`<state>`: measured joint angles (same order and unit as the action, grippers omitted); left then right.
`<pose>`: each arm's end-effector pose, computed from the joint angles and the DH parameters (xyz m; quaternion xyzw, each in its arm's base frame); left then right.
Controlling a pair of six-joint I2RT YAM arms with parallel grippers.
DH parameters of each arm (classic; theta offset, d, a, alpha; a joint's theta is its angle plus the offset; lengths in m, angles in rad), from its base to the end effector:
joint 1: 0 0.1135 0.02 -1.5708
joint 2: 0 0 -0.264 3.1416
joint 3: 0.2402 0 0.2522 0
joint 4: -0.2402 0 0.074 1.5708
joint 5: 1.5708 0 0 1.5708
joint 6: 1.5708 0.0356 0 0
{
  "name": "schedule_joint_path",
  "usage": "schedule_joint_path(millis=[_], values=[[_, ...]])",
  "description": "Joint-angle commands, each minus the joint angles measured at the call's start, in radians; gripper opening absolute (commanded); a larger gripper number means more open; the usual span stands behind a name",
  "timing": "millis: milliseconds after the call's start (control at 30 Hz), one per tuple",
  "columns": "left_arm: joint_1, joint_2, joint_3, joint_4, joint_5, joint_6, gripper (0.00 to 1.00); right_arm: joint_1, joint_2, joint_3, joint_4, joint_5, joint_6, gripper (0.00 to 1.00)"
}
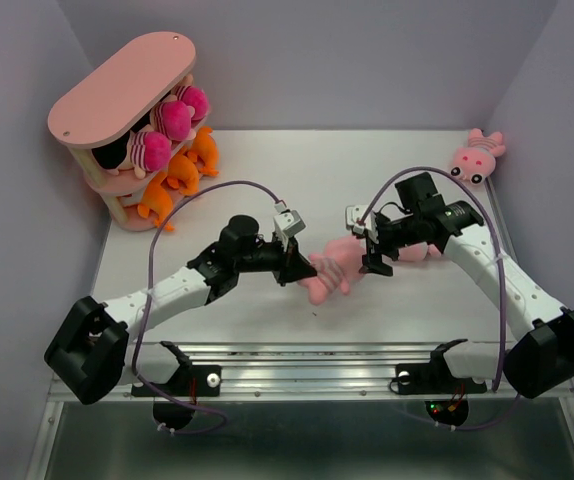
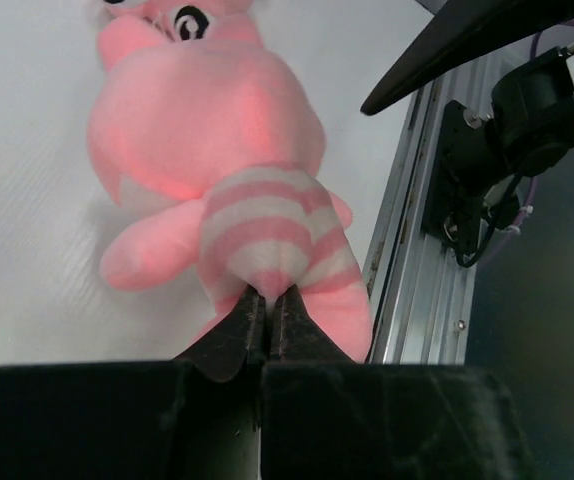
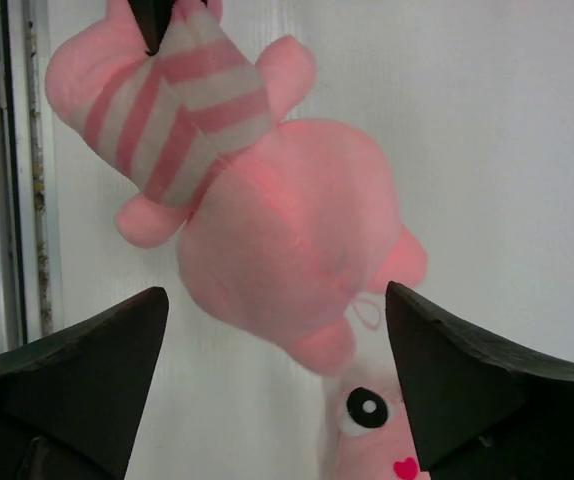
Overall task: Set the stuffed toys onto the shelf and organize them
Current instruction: Pass the stuffed toy from the right arm to the left, then place the stuffed toy onto shelf
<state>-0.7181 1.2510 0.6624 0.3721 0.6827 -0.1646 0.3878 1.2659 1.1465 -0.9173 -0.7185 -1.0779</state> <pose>0.1910 -0.1967 0.2562 0.4024 0.6491 -0.4881 0.4224 0.2156 0.1134 0.3090 -0.6730 0.6091 0.2356 0.3472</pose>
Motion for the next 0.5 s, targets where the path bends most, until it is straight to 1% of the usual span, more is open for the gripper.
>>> schedule_joint_path(millis=[0, 33, 67, 133, 233, 267, 300, 333, 367, 433, 467], values=[[-0.003, -0.090, 0.022, -0.059, -0.124, 0.017, 0.00, 0.006, 0.004, 0.119, 0.152, 0.057, 0.283, 1.00], [-0.001, -0.117, 0.023, -0.070, -0.152, 0.019, 0.00, 0.006, 0.007, 0.172, 0.153, 0.060, 0.315, 1.00], [-0.001, -0.133, 0.023, -0.096, -0.207, 0.017, 0.00, 0.006, 0.009, 0.197, 0.153, 0.065, 0.367, 1.00], [0.000, -0.172, 0.032, -0.116, -0.261, 0.016, 0.00, 0.006, 0.013, 0.243, 0.161, 0.082, 0.412, 1.00], [0.002, -0.217, 0.058, -0.157, -0.374, -0.003, 0.00, 0.006, 0.013, 0.297, 0.202, 0.160, 0.536, 1.00], [0.005, -0.226, 0.072, -0.189, -0.461, -0.009, 0.00, 0.006, 0.015, 0.308, 0.216, 0.192, 0.573, 1.00], [0.005, -0.234, 0.106, -0.208, -0.516, -0.018, 0.00, 0.006, 0.012, 0.311, 0.254, 0.262, 0.611, 1.00], [0.006, -0.246, 0.126, -0.235, -0.620, -0.041, 0.00, 0.006, 0.015, 0.315, 0.265, 0.284, 0.672, 1.00], [0.006, -0.252, 0.146, -0.243, -0.659, -0.046, 0.00, -0.003, 0.018, 0.320, 0.268, 0.292, 0.691, 1.00], [0.017, -0.252, 0.216, -0.255, -0.736, -0.059, 0.00, -0.003, 0.021, 0.305, 0.297, 0.359, 0.746, 1.00], [0.023, -0.246, 0.247, -0.266, -0.799, -0.068, 0.00, -0.013, 0.023, 0.292, 0.308, 0.382, 0.780, 1.00]])
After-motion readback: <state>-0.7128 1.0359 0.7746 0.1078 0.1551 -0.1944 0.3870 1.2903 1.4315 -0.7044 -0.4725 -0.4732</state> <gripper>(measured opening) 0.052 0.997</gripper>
